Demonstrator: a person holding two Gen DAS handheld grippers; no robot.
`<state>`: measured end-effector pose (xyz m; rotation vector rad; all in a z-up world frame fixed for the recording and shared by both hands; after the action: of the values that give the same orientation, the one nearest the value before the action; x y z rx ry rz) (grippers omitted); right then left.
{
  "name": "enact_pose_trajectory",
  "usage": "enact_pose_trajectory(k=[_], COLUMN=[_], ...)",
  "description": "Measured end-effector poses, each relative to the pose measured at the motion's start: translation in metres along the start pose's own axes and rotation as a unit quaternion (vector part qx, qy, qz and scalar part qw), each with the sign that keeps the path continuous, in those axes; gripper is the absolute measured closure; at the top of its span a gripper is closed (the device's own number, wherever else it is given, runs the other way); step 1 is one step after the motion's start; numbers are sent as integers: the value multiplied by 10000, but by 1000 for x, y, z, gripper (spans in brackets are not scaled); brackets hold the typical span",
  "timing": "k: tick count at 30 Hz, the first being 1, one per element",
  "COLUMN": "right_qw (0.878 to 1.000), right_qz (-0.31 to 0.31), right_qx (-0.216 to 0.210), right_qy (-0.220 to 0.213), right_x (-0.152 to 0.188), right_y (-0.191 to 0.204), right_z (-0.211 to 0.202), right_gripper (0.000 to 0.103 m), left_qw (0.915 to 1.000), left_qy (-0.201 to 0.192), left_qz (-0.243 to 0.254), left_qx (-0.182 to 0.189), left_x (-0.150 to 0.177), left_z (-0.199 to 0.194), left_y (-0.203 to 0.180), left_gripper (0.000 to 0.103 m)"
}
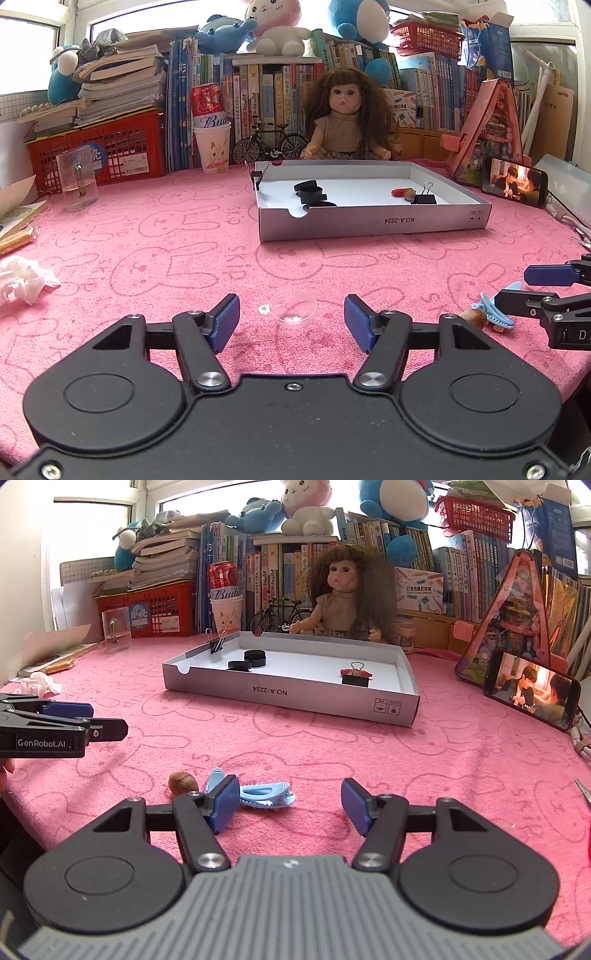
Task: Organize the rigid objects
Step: 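Move the left tool to the clear plastic lid while the right tool approaches the blue hair clip, then grasp the clear plastic lid with the left tool while the right tool grasps the blue hair clip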
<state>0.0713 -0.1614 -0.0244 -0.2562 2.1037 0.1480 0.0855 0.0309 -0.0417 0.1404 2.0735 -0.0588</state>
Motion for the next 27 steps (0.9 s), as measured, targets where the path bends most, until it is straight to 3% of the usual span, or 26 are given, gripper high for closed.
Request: enact_pose_trajectory(k=[9, 11, 15, 16, 18, 27], right_qw=[9999, 9999, 9996, 9994, 9987, 9981], right_qz=[114, 155, 254, 291, 376, 462], right_qx=[34, 11, -71, -46, 81, 58], right_qy=[-54, -65, -135, -198, -332, -411], right_x=[0, 1, 0, -1, -6, -12], right_y=[-1, -1, -1, -2, -7, -18], right_z=[1, 0, -3, -4, -6, -13], right_gripper=[32, 33, 55, 70, 82, 81], left_qw=[9999, 9999, 10000, 9999, 9998, 9998], left_qy=[124, 89, 73, 70, 24, -73], left_qz=[-49, -27, -37, -83, -218, -157], left_qx=[-76, -101, -28, -9, 31, 82], left_x=[6, 6, 5, 4, 1, -7], left_z=[7, 8, 8, 8, 6, 5], left_y=[-1, -2, -3, -3, -1, -7], left_gripper=[43, 51, 71, 71, 71, 71])
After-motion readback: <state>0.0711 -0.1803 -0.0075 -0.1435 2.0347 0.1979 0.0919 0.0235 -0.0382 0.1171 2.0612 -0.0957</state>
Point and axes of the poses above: each gripper's, at about its wrist camera, not at the fingertips, and z roughly the way its jaws point, y to its left, x to its underside, the point moved 7 cm from there along z, roughly the way its jaws point, and after that the axes turned 1 degree about -x, right-handed, at the moved point
